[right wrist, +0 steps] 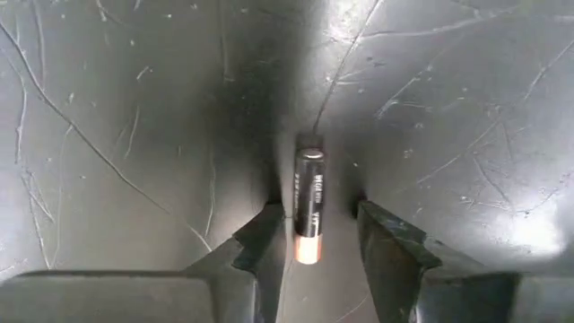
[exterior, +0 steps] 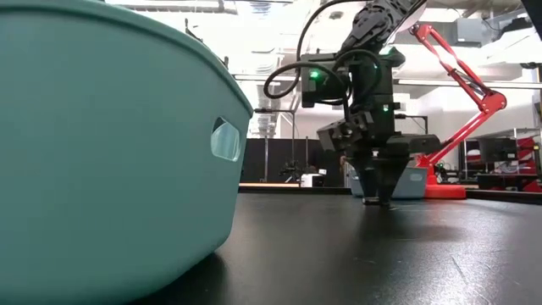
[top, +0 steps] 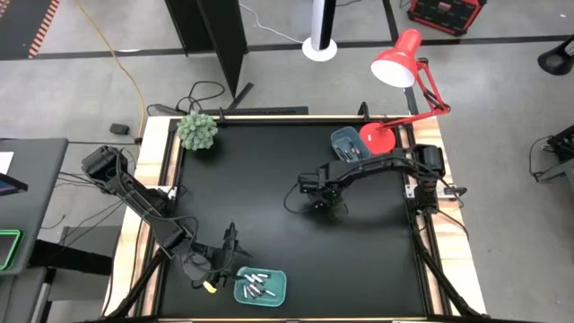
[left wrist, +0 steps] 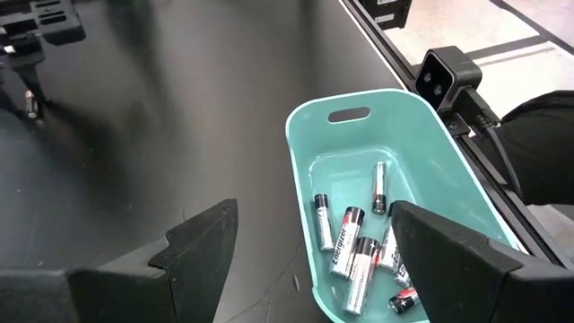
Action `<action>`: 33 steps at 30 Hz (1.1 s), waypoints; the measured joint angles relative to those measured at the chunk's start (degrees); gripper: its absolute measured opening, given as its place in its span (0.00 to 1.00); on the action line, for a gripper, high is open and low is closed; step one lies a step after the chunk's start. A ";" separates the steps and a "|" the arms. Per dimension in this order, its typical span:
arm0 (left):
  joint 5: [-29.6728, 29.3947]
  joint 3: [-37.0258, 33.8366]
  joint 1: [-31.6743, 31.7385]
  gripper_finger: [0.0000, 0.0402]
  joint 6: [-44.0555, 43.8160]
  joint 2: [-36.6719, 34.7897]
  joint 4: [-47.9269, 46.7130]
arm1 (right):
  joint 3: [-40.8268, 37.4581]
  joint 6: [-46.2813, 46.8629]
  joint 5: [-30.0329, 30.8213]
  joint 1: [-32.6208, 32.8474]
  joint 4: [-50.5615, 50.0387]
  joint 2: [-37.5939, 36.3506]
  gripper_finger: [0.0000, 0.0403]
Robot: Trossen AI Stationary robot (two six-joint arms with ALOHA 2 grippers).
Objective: Sort batteries
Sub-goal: Put the black battery into the blue bin
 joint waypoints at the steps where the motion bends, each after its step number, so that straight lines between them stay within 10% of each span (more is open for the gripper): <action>1: 0.00 0.00 0.00 0.73 0.00 0.00 0.00 | 0.00 0.06 0.00 0.18 0.12 0.00 0.35; 11: 0.00 0.00 -0.02 0.73 -0.02 0.00 0.00 | 0.04 0.38 -1.03 2.09 0.79 -0.04 0.03; 33: 0.00 0.00 -0.02 0.73 -0.17 0.00 -0.02 | -0.09 8.40 -2.93 2.78 2.05 -14.75 0.00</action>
